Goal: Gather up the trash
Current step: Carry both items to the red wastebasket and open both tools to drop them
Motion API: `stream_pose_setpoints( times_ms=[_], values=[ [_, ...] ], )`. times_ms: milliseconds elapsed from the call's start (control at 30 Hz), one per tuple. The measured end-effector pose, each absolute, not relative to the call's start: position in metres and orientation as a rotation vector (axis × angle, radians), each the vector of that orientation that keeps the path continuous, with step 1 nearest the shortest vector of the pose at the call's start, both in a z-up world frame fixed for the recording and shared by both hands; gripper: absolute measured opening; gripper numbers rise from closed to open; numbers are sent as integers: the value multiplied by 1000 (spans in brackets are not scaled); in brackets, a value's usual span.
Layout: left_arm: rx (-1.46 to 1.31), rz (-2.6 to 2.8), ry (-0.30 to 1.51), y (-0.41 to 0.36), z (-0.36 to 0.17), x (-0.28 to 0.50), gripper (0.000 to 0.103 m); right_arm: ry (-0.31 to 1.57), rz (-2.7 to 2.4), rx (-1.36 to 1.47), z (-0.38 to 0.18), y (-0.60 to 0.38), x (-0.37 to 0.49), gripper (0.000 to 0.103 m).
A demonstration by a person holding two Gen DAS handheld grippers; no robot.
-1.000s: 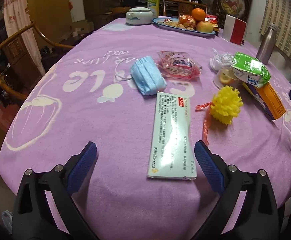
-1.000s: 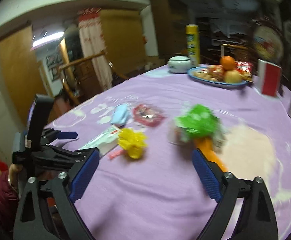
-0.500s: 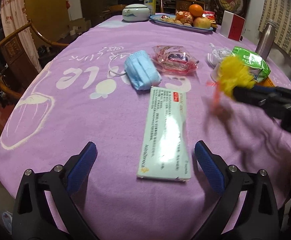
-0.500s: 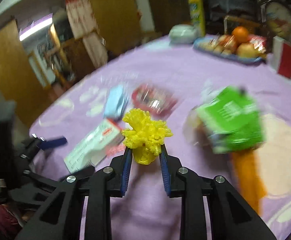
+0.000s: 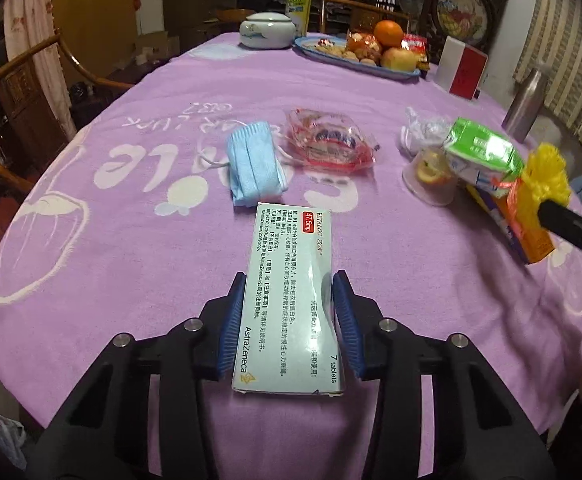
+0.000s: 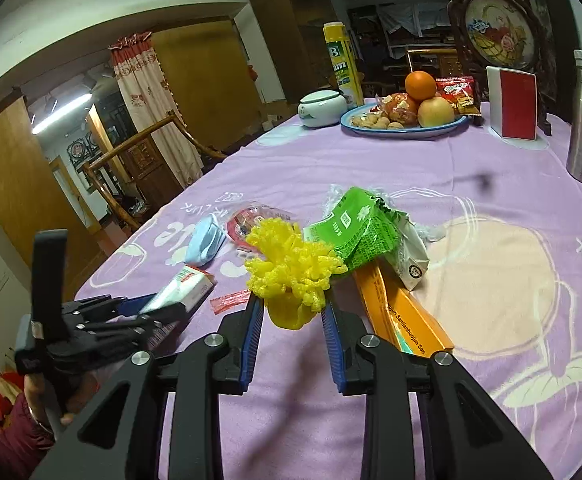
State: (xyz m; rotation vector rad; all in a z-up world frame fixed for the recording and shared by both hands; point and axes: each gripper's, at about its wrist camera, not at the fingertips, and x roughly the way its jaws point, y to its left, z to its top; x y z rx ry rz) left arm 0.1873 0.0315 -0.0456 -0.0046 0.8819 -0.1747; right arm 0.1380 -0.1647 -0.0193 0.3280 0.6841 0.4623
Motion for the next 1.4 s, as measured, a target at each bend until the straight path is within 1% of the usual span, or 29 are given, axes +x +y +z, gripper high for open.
stream_pose_setpoints(
  times_ms=[367, 633, 900, 1067, 1100, 1133, 1167, 1200, 1300, 1400],
  values=[
    [-49, -111, 815, 83, -9, 141, 44, 619, 495, 295, 6, -155, 117, 29],
    [-102, -20, 791, 142, 2, 99, 44, 612, 566, 251, 23, -120, 100, 29],
    [-112, 125, 813, 214, -6, 42, 44, 634, 677, 187, 39, -63, 89, 29],
    [-108, 158, 936, 252, -34, 21, 44, 653, 794, 145, 53, -7, 78, 29],
    [-99, 157, 968, 256, -43, 18, 46, 658, 814, 137, 55, 3, 76, 29],
    [-85, 163, 992, 260, -50, 15, 51, 664, 834, 128, 57, 13, 74, 29],
    [-75, 175, 1002, 263, -54, 14, 66, 672, 854, 118, 58, 23, 73, 29],
    [-69, 202, 994, 269, -57, 9, 78, 682, 880, 103, 58, 36, 70, 29],
    [-79, 234, 923, 283, -53, 0, 90, 708, 939, 50, 59, 69, 60, 29],
    [-87, 283, 858, 297, -46, -9, 96, 736, 985, -12, 58, 102, 50, 29]
  ],
)
